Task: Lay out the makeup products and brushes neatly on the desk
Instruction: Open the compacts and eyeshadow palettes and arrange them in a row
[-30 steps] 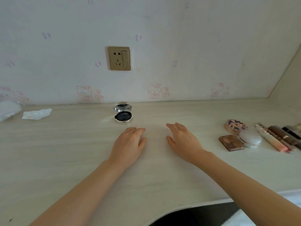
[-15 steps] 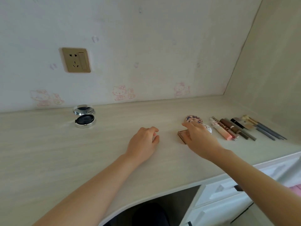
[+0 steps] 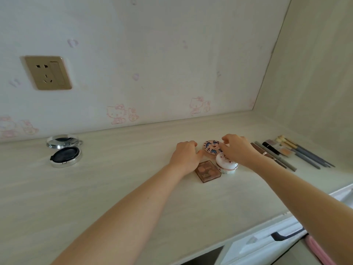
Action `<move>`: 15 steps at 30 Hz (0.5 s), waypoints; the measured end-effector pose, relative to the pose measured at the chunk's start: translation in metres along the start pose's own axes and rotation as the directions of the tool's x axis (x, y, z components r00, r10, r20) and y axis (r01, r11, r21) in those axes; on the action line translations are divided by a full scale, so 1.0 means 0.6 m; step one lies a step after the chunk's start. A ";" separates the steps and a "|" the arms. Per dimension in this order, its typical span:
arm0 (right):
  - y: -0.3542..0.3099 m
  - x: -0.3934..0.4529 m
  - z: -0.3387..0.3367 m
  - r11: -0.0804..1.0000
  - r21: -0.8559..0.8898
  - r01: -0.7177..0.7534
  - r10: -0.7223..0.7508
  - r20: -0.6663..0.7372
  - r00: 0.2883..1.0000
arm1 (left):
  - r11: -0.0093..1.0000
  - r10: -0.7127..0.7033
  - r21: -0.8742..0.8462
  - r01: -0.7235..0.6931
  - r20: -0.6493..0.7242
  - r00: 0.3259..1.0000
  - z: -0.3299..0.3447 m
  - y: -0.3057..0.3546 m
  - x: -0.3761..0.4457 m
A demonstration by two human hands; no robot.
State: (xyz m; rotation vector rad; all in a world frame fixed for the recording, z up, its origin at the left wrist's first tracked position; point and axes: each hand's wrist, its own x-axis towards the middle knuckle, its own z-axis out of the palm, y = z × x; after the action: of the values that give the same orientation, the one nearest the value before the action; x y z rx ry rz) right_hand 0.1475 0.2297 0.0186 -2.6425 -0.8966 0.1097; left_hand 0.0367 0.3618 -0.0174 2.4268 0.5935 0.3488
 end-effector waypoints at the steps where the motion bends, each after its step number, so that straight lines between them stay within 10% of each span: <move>1: 0.001 0.007 0.003 1.000 -0.007 -0.009 0.009 0.013 1.000 | 1.000 -0.011 0.025 0.010 0.003 1.000 0.004 0.004 0.010; 15: -0.007 0.020 0.011 0.994 0.081 -0.070 0.068 0.026 0.997 | 0.998 -0.063 0.021 0.062 0.007 0.998 0.038 0.012 0.044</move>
State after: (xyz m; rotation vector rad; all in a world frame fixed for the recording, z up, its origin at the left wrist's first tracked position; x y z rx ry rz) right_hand 0.1535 0.2421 0.0145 -2.6017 -0.7910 0.1909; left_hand 0.0704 0.3585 -0.0278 2.4220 0.6711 0.3086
